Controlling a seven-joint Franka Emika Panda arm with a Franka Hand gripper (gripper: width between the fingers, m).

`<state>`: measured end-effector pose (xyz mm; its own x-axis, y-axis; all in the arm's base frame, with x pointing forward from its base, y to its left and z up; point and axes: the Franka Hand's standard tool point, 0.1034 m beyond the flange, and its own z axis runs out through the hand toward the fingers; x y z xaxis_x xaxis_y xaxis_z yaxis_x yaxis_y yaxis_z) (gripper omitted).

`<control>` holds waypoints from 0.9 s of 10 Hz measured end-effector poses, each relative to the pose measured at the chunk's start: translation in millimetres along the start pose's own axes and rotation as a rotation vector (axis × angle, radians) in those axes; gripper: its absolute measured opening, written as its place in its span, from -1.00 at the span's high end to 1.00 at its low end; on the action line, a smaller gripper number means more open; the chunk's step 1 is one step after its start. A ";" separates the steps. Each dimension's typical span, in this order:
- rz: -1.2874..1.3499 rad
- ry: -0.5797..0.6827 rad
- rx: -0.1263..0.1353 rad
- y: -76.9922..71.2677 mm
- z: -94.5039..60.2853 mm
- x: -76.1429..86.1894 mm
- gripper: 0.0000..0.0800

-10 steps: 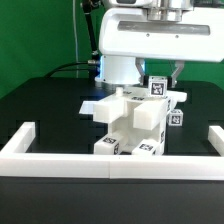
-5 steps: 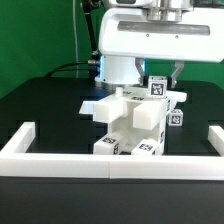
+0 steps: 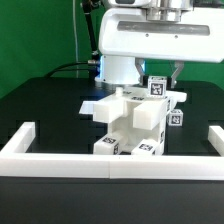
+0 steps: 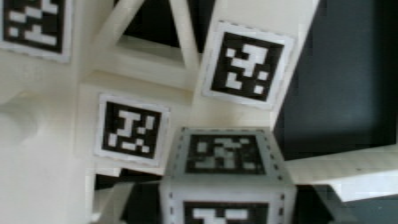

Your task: Assemble chair

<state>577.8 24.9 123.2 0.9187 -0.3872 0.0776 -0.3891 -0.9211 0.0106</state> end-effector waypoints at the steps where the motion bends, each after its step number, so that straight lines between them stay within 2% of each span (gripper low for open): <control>1: 0.073 0.000 0.000 0.1 0.0 0.0 0.28; 4: 0.368 -0.002 0.002 -0.6 0.2 -0.7 0.28; 9: 0.681 -0.006 0.006 -2.1 0.3 -1.4 0.28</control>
Offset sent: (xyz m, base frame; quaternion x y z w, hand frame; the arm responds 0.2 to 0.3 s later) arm 0.0000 0.0000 0.0000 0.0000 0.0000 0.3193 0.9477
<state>577.4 27.4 122.8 0.4692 -0.8811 0.0589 -0.8806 -0.4719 -0.0444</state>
